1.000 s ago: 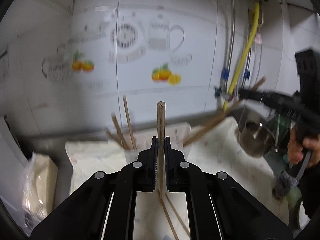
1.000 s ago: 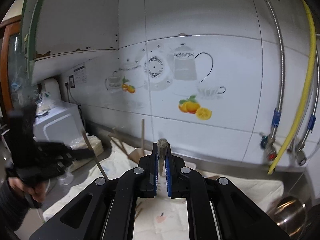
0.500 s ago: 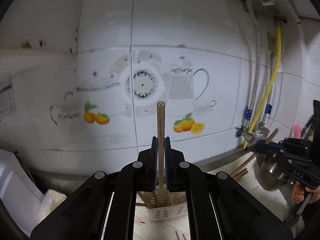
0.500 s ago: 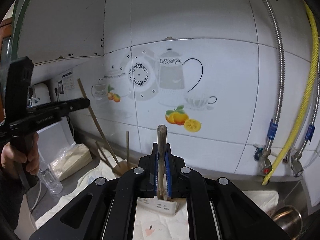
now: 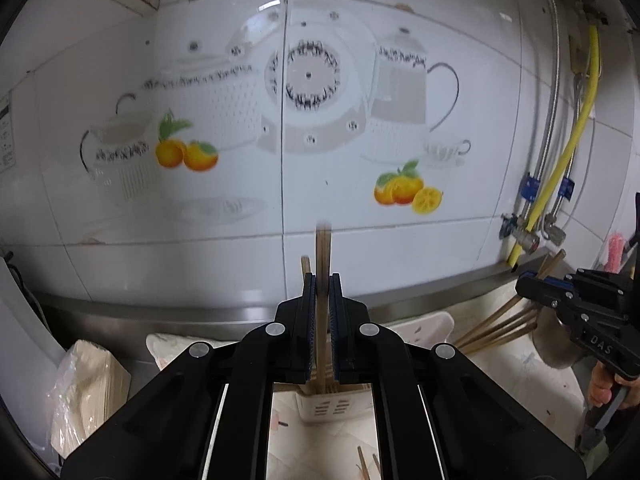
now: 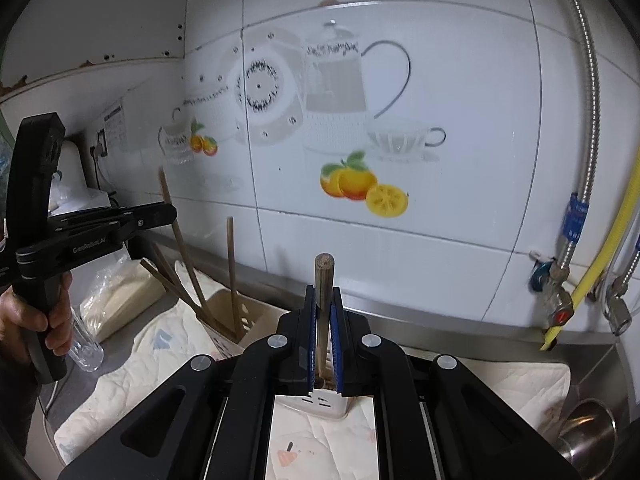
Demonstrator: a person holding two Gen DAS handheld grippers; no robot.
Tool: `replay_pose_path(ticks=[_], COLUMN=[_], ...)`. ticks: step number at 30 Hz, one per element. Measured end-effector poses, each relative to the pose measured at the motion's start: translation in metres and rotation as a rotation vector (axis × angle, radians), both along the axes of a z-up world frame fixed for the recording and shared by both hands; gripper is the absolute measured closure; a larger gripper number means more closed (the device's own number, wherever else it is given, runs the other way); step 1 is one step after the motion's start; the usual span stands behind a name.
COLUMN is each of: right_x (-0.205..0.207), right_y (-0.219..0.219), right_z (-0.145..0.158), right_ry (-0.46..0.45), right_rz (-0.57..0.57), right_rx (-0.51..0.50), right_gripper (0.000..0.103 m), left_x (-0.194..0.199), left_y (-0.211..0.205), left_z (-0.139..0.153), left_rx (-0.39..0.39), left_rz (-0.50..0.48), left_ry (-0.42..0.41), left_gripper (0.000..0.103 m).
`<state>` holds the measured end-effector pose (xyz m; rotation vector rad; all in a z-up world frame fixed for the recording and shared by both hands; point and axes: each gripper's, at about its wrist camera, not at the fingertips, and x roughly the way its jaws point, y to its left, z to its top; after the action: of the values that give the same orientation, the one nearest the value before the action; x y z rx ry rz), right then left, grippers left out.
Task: Organize utensils
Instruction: 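Raise the left gripper's chopstick over the holder while the right gripper raises its own, then release the left gripper's chopstick into the holder while the right gripper releases its own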
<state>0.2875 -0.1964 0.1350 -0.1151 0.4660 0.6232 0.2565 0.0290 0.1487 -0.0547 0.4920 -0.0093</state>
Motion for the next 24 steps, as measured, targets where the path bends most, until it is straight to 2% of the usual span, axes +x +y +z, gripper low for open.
replay_pose_path(ticks=[6, 8, 10, 17, 22, 24], right_x=[0.004, 0.004, 0.003, -0.012, -0.039, -0.051], right_y=[0.0, 0.0, 0.0, -0.008, -0.017, -0.018], right_z=[-0.007, -0.008, -0.006, 0.003, 0.005, 0.0], right_ry=[0.021, 0.02, 0.014, -0.021, -0.045, -0.041], right_rz=[-0.001, -0.002, -0.003, -0.007, -0.005, 0.002], right_rx=[-0.008, -0.009, -0.005, 0.017, 0.039, 0.044], right_gripper=[0.096, 0.096, 0.096, 0.092, 0.082, 0.08], left_x=[0.0, -0.001, -0.004, -0.028, -0.054, -0.066], left_y=[-0.001, -0.001, -0.001, -0.004, -0.002, 0.001], left_z=[-0.01, -0.01, -0.008, -0.001, -0.008, -0.016], left_rx=[-0.007, -0.01, -0.009, -0.01, -0.028, -0.042], left_rz=[0.002, 0.003, 0.008, 0.014, 0.035, 0.049], left_ry=[0.023, 0.023, 0.018, -0.023, -0.027, -0.015], left_gripper=[0.096, 0.09, 0.071, 0.056, 0.046, 0.039])
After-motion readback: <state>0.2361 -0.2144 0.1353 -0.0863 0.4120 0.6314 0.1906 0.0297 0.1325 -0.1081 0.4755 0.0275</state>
